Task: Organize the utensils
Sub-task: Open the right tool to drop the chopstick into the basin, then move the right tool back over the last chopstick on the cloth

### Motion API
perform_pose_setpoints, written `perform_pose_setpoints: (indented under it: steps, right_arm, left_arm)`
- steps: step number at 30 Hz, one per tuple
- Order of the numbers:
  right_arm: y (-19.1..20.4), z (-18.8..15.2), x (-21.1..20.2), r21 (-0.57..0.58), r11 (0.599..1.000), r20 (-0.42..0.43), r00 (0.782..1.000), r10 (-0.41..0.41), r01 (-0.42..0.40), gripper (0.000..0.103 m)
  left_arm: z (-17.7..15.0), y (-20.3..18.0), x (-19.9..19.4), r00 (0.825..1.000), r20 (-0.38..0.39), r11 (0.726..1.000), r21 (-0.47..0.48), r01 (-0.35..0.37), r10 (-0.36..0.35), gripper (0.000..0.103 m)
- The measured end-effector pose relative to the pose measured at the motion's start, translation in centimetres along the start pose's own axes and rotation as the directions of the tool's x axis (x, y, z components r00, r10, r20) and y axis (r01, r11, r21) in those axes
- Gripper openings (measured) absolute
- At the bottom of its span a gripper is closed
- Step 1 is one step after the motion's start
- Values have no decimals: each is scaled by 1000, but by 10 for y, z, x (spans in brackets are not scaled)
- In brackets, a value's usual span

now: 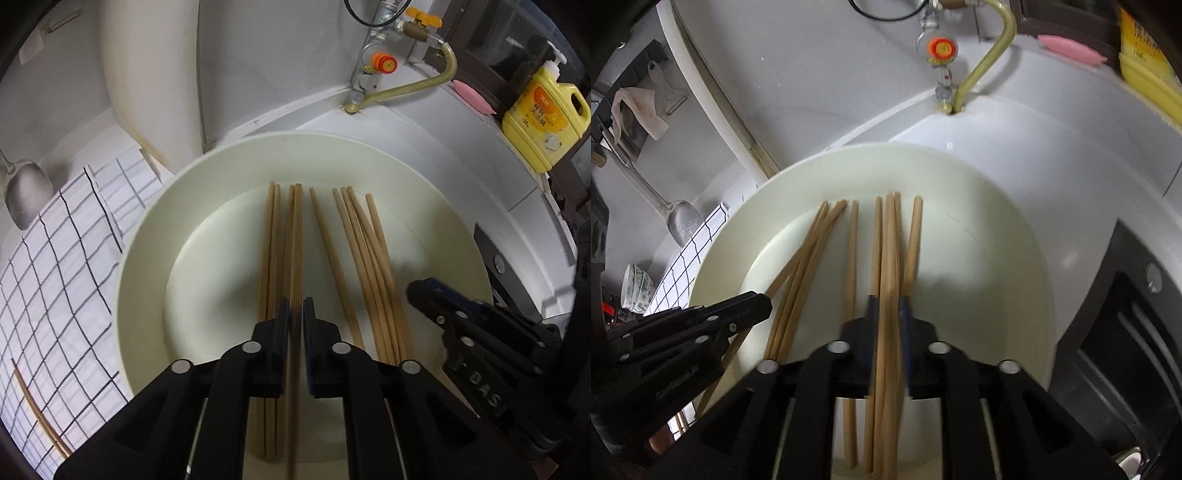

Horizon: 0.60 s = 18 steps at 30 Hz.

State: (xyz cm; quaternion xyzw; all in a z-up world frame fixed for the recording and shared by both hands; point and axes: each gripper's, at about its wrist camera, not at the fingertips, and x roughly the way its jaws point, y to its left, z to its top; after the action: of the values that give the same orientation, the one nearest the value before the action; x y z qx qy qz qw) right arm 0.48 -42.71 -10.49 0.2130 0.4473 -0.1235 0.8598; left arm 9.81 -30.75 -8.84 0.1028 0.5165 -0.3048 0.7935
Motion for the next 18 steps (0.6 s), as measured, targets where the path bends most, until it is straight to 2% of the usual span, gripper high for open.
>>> perform_pose_setpoints:
  steps: [1, 2, 3, 4, 11, 18]
  right_arm:
    - [-1, 0, -3, -4, 1000, 11, 1000, -9, 9, 19]
    - [-2, 1, -7, -7, 1000, 22, 1000, -17, 18, 19]
    - [-3, 2, -9, -4, 1000, 27, 999, -20, 20, 19]
    - [-4, 1, -13, 1, 1000, 34, 999, -21, 21, 19]
    - [-4, -10, -35, 7, 1000, 58, 998, -16, 16, 26]
    - [18, -27, -51, -21, 1000, 62, 998, 12, -11, 36]
  left_arm:
    - [1, 0, -4, 1000, 17, 1000, 3, -14, 13, 36]
    - [1, 1, -9, 999, 35, 1000, 3, -31, 31, 49]
    - [0, 3, -17, 997, 64, 999, -4, -48, 48, 73]
    - [0, 5, -22, 995, 88, 999, -13, -52, 52, 78]
    - [-6, 27, -55, 990, 124, 996, -67, -65, 73, 78]
    - [-34, 53, -86, 984, 144, 989, -113, -93, 109, 81]
